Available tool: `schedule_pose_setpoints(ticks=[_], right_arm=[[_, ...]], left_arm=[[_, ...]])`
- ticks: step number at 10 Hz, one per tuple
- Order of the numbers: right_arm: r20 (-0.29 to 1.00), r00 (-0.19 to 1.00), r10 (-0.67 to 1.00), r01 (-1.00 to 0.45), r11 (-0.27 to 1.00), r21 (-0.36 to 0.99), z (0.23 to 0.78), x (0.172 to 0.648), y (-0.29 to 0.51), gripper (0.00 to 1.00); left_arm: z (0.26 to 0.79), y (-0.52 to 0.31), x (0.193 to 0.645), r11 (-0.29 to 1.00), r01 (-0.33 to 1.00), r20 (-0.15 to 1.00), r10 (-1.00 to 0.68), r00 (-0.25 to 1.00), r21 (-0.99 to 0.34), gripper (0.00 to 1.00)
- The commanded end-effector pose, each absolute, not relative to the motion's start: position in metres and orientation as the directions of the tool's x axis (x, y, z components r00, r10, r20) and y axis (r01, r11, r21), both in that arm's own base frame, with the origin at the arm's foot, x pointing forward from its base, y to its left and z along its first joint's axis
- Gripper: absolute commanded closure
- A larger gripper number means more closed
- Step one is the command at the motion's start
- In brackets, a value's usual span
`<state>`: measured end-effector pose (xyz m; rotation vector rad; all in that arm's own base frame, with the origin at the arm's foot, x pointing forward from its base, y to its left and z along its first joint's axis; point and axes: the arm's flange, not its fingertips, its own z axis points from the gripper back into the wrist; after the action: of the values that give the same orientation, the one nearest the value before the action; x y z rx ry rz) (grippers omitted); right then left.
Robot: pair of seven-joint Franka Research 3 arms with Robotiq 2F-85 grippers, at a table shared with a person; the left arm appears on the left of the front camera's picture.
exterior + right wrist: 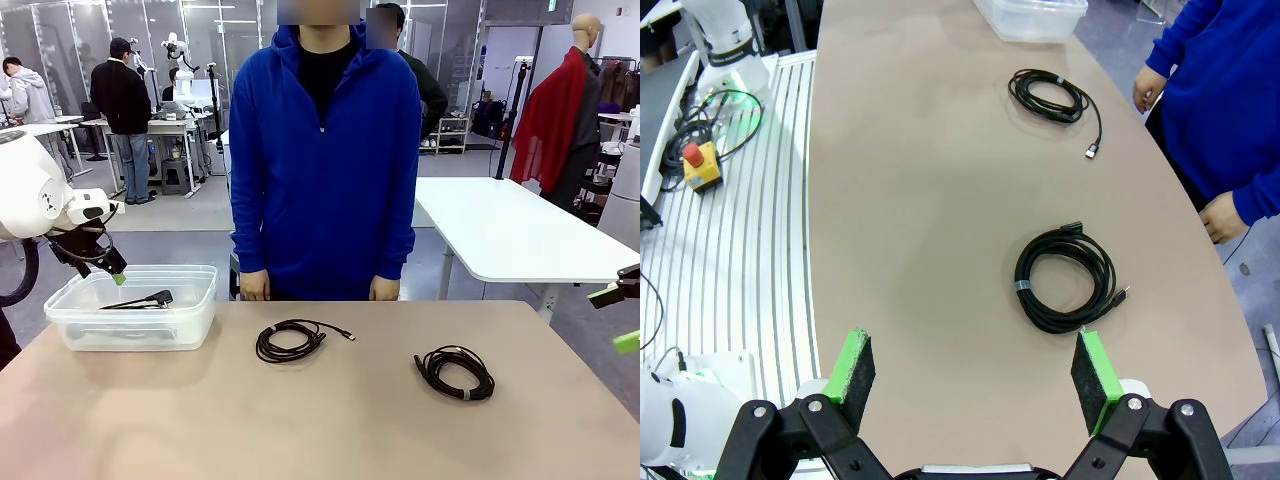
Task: Organize and store the cables.
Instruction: Place the USB Extension Cable into the Organizing box.
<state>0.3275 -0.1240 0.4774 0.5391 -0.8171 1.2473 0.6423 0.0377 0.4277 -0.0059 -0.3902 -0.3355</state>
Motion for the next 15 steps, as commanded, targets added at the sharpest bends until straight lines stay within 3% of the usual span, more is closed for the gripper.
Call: schedule_pose_setpoints(ticks=[1, 10, 15], right_arm=[[0.791, 0.098, 0.604, -0.965, 0.252, -0.073, 0.476, 0.327, -0.123, 0.00], [0.791, 0.098, 0.604, -0.965, 0.252, -0.073, 0.476, 0.327, -0.123, 0.00], [0.791, 0.098, 0.604, -0.965, 0.252, -0.073, 0.476, 0.327, -0.123, 0.00]], left_arm=[[0.427, 0.040, 0.643, 0.946, 0.319, 0.373, -0.317, 0.872, 0.059, 0.00], [0.428, 0.038, 0.642, 0.945, 0.322, 0.374, -0.320, 0.871, 0.058, 0.00], [0.473, 0.029, 0.594, 0.884, 0.465, 0.484, -0.424, 0.766, 0.039, 0.00]])
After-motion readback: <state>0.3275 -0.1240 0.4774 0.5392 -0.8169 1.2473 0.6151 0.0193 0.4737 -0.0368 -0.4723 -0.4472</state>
